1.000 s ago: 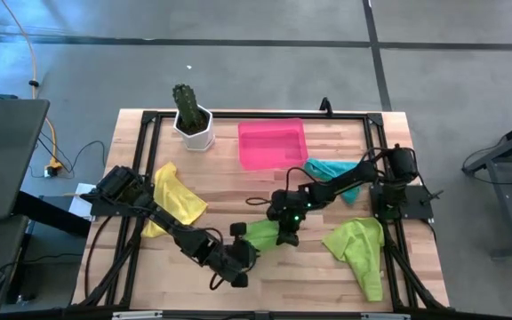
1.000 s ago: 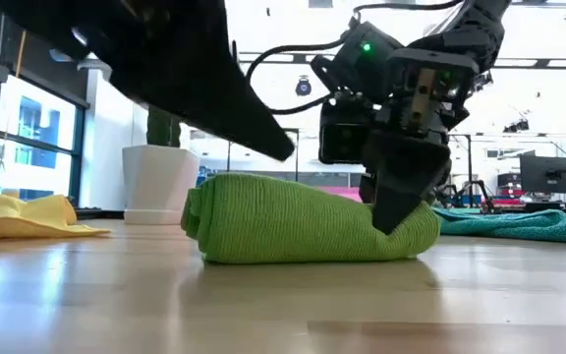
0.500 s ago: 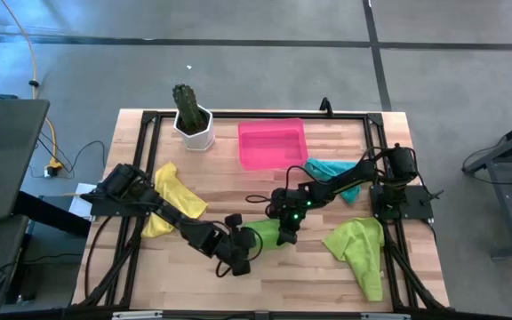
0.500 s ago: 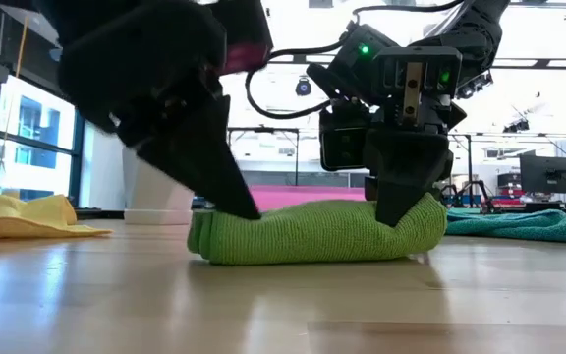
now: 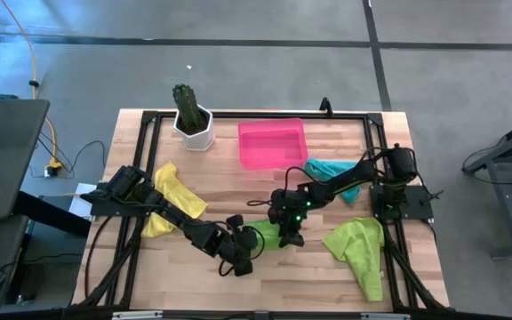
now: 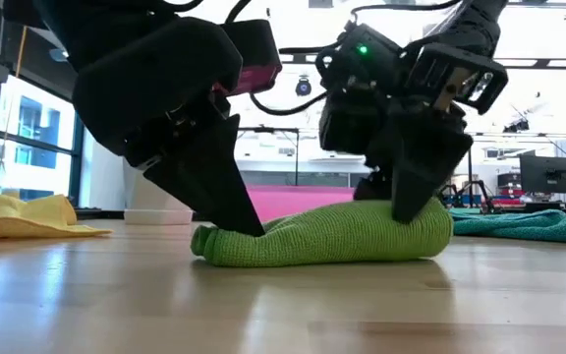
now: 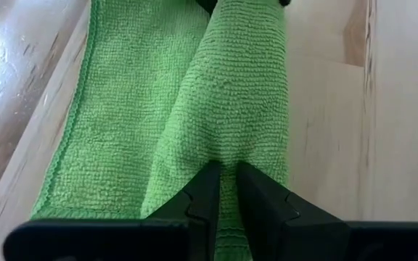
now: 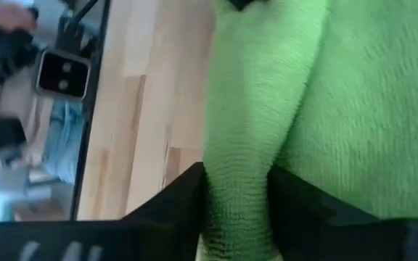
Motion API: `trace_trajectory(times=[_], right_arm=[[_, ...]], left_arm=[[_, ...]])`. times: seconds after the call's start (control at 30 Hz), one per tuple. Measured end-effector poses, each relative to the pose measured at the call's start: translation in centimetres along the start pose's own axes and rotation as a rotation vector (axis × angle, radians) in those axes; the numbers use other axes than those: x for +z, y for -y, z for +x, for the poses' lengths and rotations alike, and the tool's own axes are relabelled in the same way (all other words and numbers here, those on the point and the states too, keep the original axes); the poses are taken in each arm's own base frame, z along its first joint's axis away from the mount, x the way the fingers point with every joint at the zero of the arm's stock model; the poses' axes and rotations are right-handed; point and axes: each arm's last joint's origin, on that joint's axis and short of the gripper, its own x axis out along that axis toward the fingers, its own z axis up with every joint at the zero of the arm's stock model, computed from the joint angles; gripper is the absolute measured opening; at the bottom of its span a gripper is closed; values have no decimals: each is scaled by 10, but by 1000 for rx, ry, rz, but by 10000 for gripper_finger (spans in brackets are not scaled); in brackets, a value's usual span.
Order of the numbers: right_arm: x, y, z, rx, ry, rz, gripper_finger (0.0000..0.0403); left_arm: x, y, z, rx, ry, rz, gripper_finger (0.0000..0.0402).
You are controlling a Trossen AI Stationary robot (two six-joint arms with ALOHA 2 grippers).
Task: Roll microfiber towels into tight, uniform cylinder then place into a basket
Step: Roll the green microfiber cloth
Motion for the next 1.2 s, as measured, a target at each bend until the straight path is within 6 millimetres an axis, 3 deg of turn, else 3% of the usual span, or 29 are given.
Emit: trace_trajectory(times=[0.27, 0.5, 0.63, 0.8, 0.9, 1.03, 1.2], right_arm=[[23, -22, -18, -31, -55, -274, 206], [33, -49, -37, -121, -138, -427, 221], [27, -71, -27, -229, -150, -562, 213], [14, -98, -2, -449, -171, -719, 197], [7, -111, 12, -486, -160, -779, 186], [1, -123, 21, -525, -139, -794, 168], [1, -124, 21, -666, -88, -725, 147]], left_arm=[[-1, 0, 0, -16, -20, -53, 46], [-1, 0, 1, -20, -21, -67, 46], [-1, 0, 1, -25, -23, -86, 46], [-1, 1, 1, -33, -22, -87, 46], [-1, 1, 1, -33, -22, -87, 46], [-1, 1, 1, -37, -16, -90, 46], [-1, 1, 1, -38, -16, -90, 46]])
